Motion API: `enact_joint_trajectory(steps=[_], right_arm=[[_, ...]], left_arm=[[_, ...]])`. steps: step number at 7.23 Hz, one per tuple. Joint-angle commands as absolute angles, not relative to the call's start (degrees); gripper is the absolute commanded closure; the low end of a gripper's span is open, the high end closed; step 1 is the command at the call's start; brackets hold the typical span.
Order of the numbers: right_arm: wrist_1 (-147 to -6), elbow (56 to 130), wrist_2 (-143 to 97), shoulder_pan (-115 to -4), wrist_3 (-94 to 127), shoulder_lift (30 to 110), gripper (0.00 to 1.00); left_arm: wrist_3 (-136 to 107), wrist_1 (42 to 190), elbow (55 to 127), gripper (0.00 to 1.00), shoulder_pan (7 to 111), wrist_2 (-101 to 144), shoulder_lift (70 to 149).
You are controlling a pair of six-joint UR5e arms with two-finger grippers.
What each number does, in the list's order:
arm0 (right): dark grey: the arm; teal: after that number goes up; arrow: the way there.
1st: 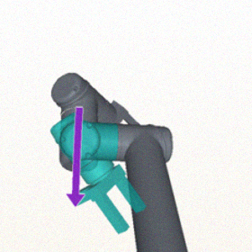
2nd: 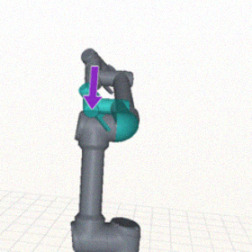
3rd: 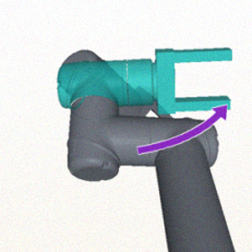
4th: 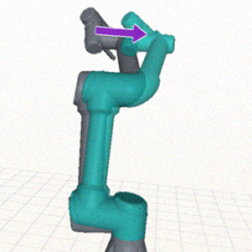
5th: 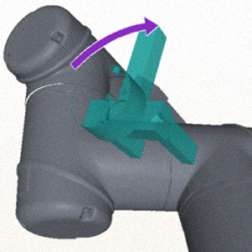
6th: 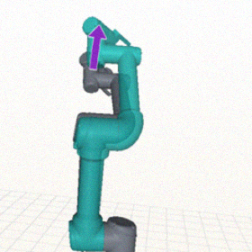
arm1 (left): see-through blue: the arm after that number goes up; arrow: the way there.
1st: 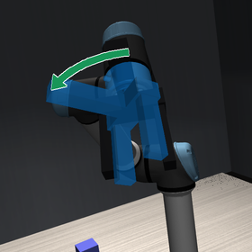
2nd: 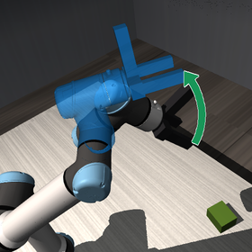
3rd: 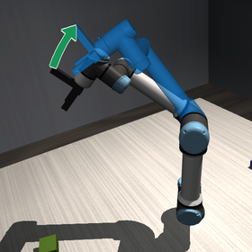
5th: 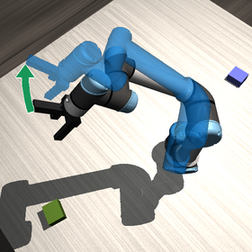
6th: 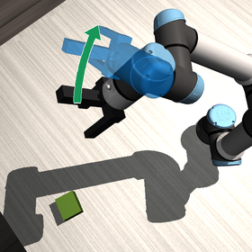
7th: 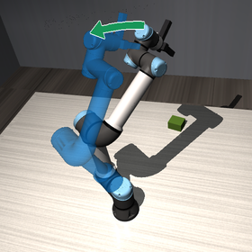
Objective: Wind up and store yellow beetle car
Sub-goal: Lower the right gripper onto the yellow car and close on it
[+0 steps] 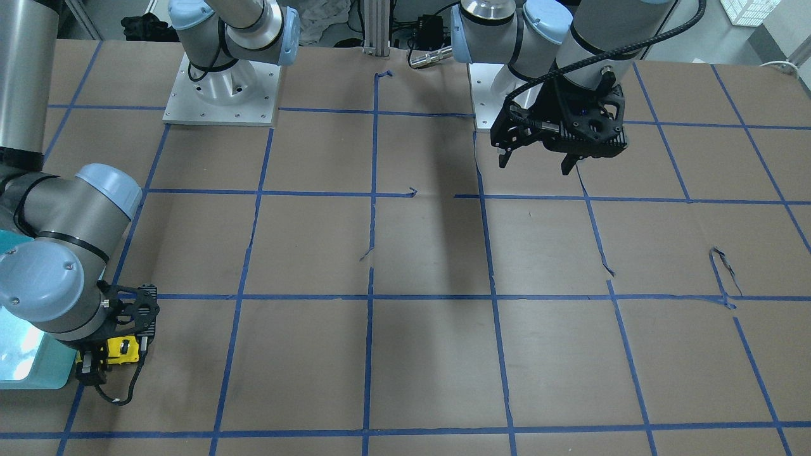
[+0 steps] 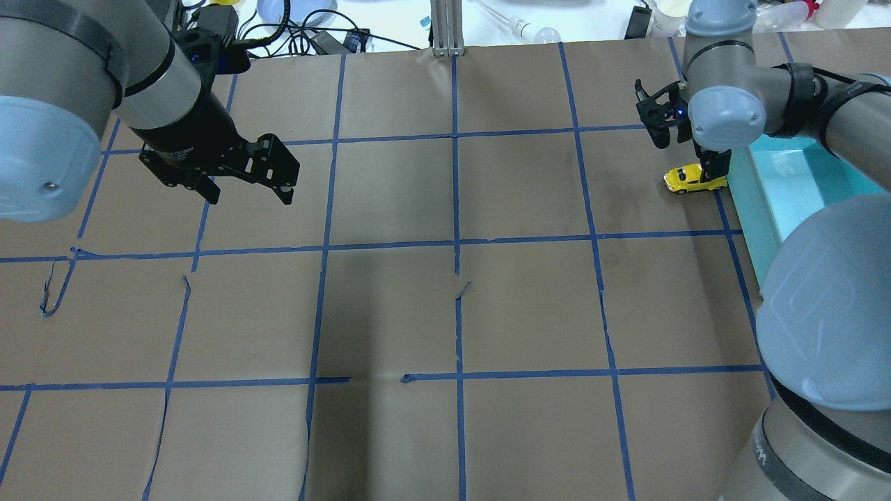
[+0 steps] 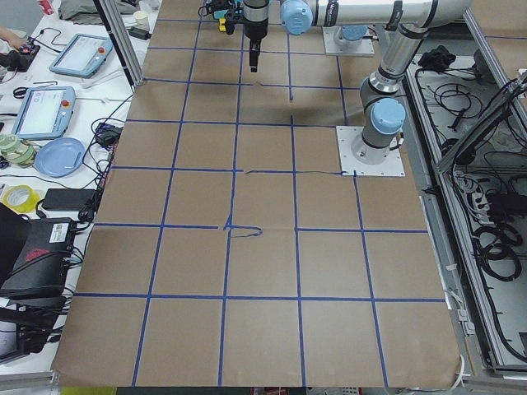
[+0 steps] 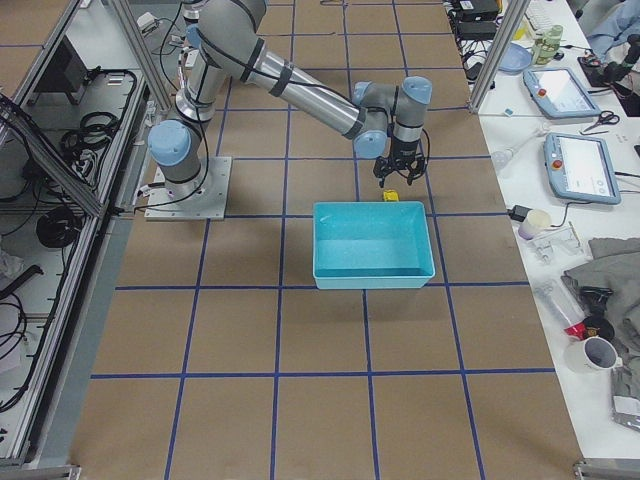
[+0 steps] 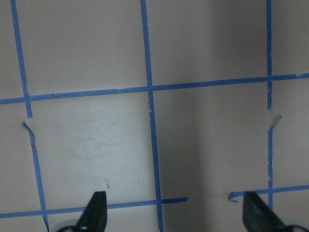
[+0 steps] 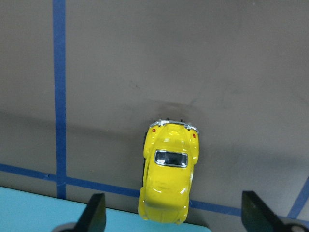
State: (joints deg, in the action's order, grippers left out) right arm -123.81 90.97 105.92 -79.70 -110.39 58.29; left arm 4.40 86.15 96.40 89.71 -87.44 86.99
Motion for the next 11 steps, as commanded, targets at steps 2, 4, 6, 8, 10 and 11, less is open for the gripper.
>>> enact_joint_trajectory(steps=[2, 4, 6, 8, 10, 11], right_arm=[[-129.37, 94.22, 105.29, -78.75, -110.39, 57.49, 0.03], [-129.46, 94.22, 105.29, -78.66, -110.39, 56.95, 0.11], [-129.55, 94.13, 104.94, -78.66, -110.48, 56.87, 0.34], [-130.69, 94.13, 100.56, -78.66, -110.65, 57.22, 0.83], [-130.52, 93.61, 100.55, -78.75, -110.04, 58.0, 1.0], [-129.82, 93.6, 100.37, -79.19, -108.56, 59.66, 1.0]], left_arm=[[5.36, 85.87, 96.77, 0.0, 89.38, -87.71, 87.27], [5.36, 85.78, 96.77, 0.0, 89.39, -87.89, 87.19], [11.56, 85.96, 98.51, 0.0, 89.38, -87.63, 87.19], [11.43, 85.6, 99.41, 0.0, 89.65, -88.32, 86.23], [9.43, 85.52, 99.14, 0.0, 89.47, -90.35, 86.22], [4.27, 85.52, 98.44, 0.0, 89.47, -90.35, 86.83]])
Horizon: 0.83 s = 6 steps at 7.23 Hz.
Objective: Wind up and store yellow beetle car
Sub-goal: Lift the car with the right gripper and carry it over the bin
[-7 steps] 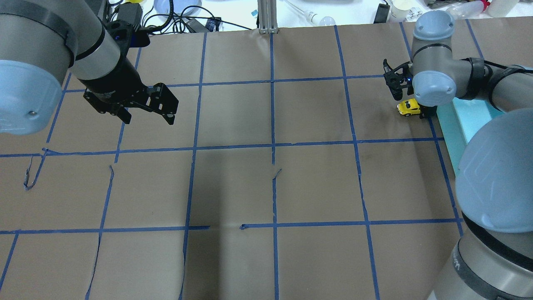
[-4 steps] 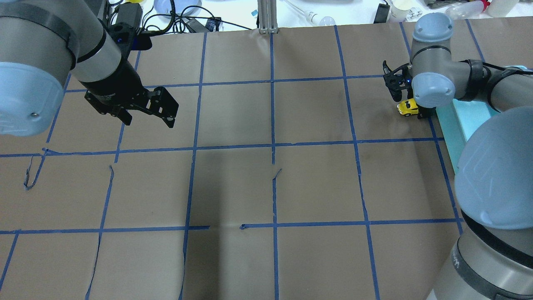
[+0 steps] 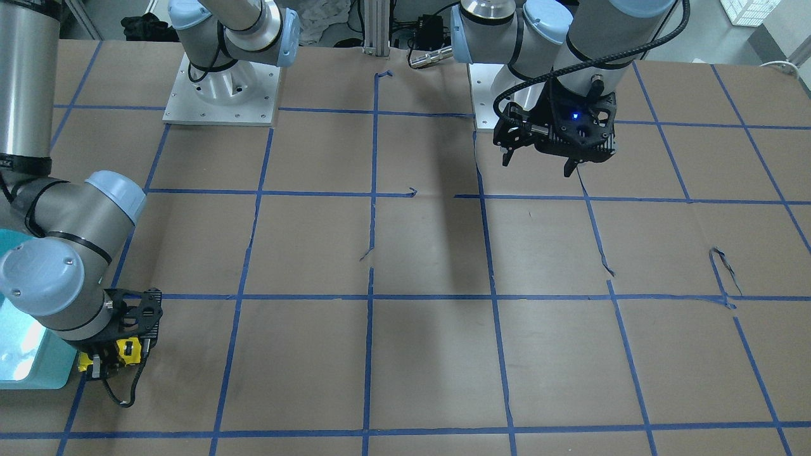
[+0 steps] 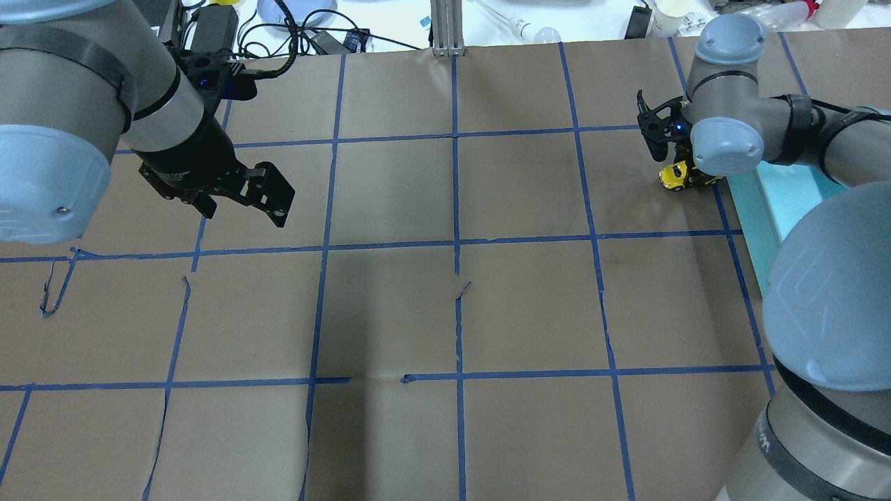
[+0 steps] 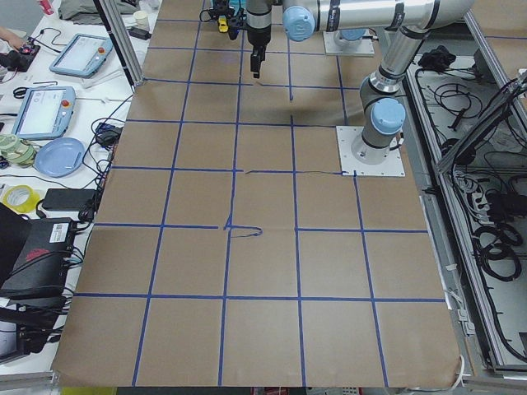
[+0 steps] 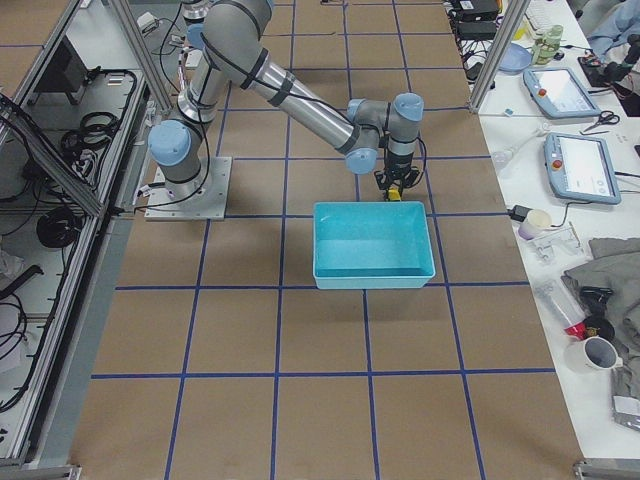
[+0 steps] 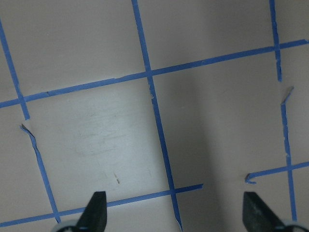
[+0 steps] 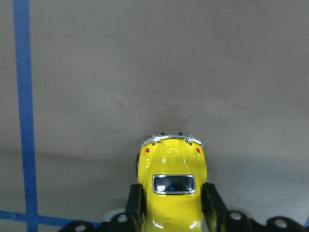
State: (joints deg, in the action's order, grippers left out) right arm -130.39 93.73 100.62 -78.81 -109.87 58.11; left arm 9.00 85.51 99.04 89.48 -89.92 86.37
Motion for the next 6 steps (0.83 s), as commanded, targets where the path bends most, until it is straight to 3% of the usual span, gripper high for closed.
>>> enact_joint_trajectory(steps=[1, 6], right_arm=[[-129.12, 93.69, 100.37, -79.89, -108.46, 62.03, 1.0], [-123.85, 93.51, 102.39, -86.31, -108.37, 70.04, 1.0]], left_arm=[[0.74, 86.13, 97.13, 0.0, 89.39, -90.53, 87.62], [0.79, 86.04, 96.07, 0.0, 89.39, -89.65, 87.71]])
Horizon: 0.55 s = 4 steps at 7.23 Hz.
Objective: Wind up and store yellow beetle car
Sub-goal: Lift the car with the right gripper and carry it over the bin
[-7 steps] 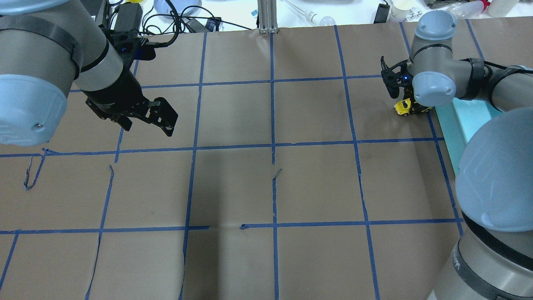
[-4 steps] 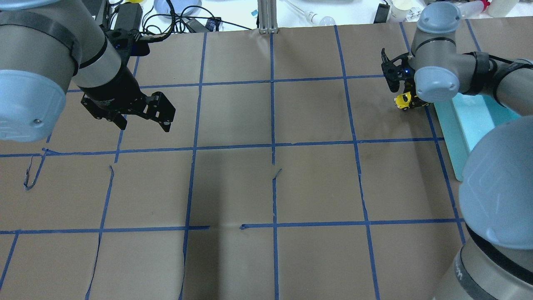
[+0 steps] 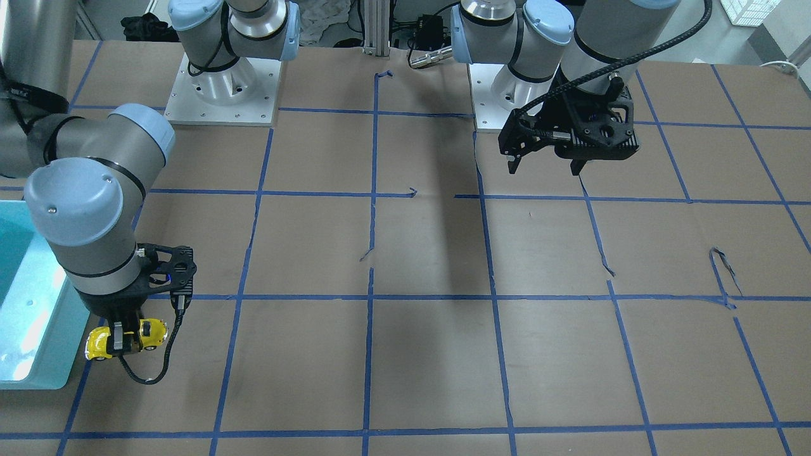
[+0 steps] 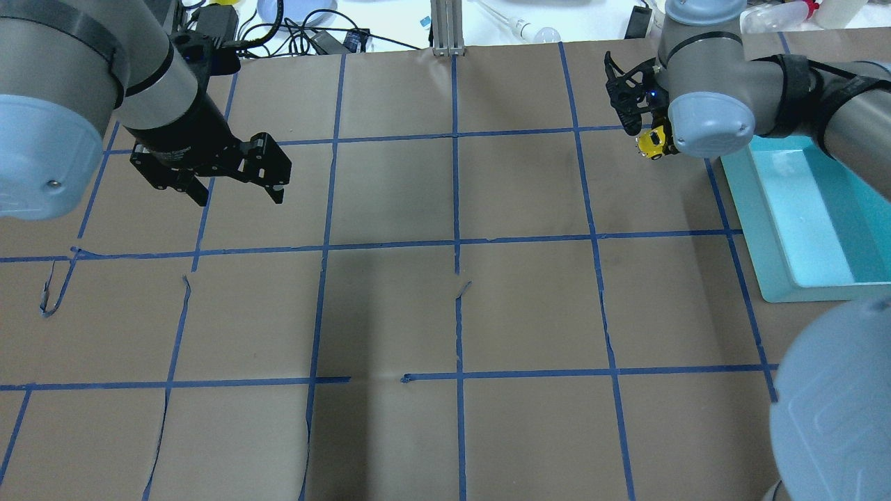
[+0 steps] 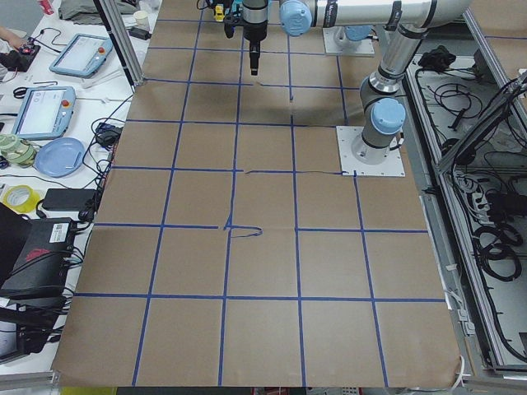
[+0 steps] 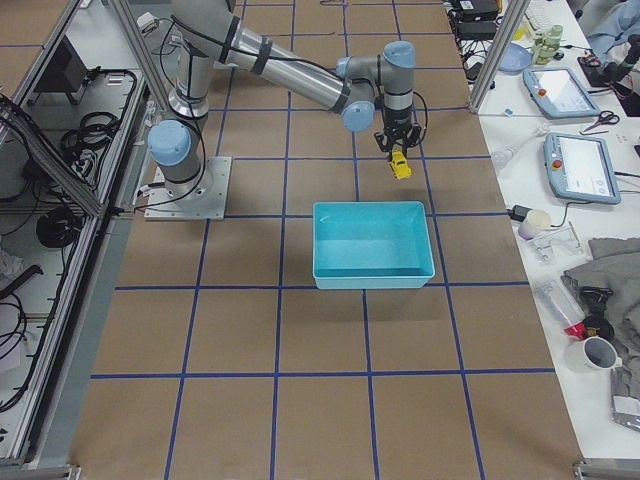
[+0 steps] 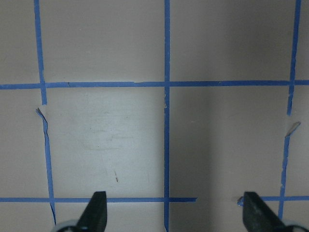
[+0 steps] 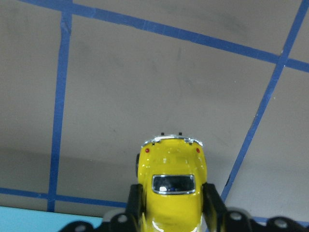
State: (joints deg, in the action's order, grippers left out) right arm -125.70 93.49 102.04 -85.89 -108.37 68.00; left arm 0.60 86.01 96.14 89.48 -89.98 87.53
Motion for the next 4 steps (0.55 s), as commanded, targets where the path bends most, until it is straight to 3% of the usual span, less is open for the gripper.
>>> enact_joint_trajectory(steps=[1, 4], right_arm=[[-123.84, 93.43, 102.48, -85.96, -108.98, 69.96, 1.0], [-123.75, 93.34, 101.52, -80.46, -113.86, 70.05, 1.0]], left_arm=[[0.88, 86.13, 95.89, 0.0, 89.3, -89.74, 87.98], [3.16, 86.31, 95.8, 0.0, 89.82, -89.65, 88.42]])
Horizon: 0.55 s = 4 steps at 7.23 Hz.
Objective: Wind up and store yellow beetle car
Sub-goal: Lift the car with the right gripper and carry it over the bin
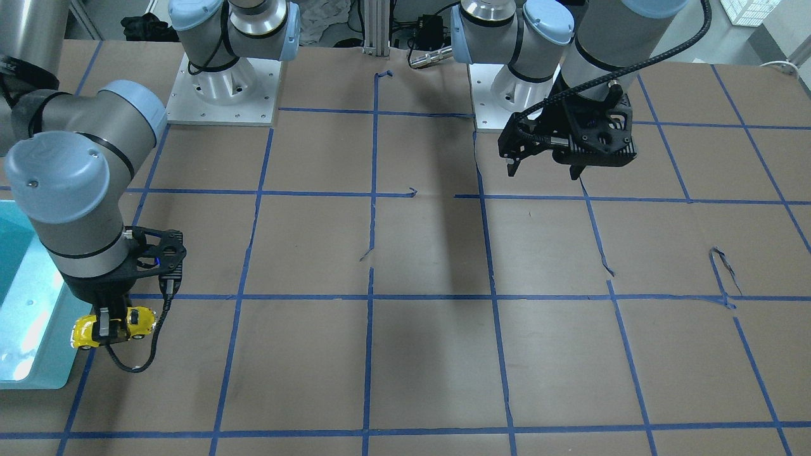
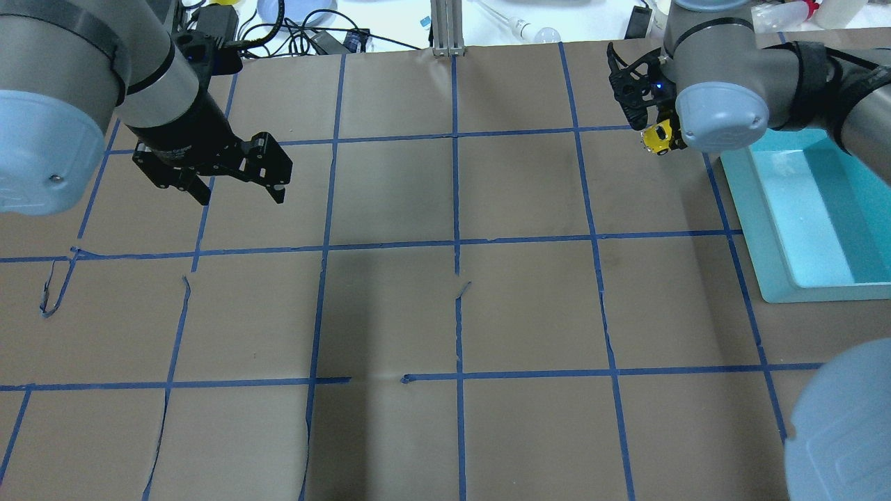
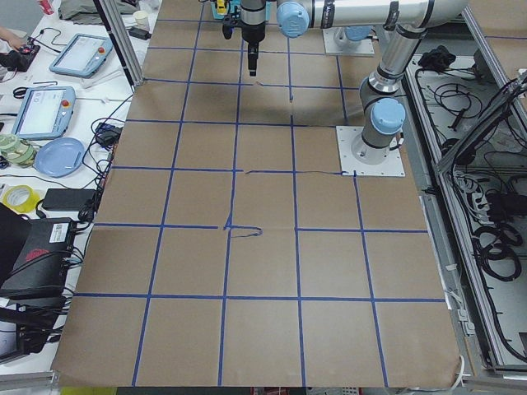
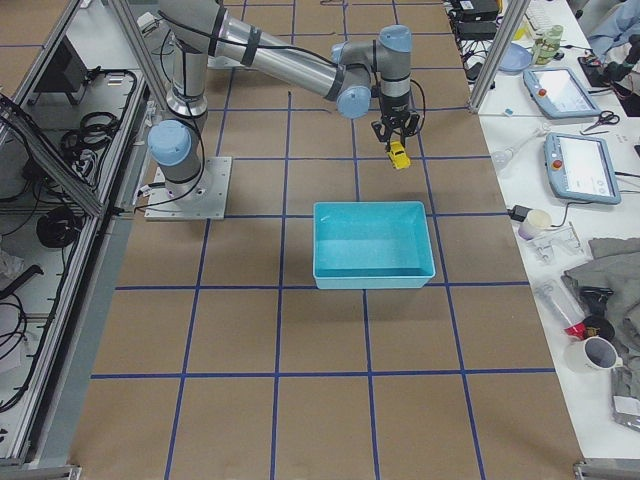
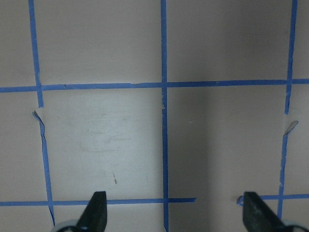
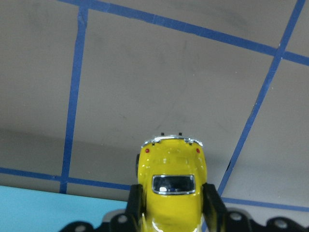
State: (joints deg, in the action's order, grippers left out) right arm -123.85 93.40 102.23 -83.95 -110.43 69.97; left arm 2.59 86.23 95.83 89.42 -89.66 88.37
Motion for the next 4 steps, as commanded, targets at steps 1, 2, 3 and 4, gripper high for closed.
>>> enact_joint_trajectory(steps=[1, 2, 3, 4], right_arm=[[-123.75, 93.34, 101.34, -77.29, -116.69, 70.05, 1.0], [-123.84, 93.34, 101.34, -75.17, -119.59, 69.96, 1.0], [-124.27, 93.34, 101.42, -71.84, -121.97, 69.96, 1.0], [-124.28, 93.34, 101.34, -68.07, -122.6, 69.96, 1.0]], left_arm=[[2.99, 86.22, 95.71, 0.0, 89.91, -89.47, 88.42], [2.99, 86.22, 95.8, 0.0, 90.09, -89.39, 88.42], [2.29, 86.13, 95.97, 0.0, 90.26, -89.47, 88.42], [2.89, 85.87, 96.32, 0.0, 90.18, -89.39, 88.42]])
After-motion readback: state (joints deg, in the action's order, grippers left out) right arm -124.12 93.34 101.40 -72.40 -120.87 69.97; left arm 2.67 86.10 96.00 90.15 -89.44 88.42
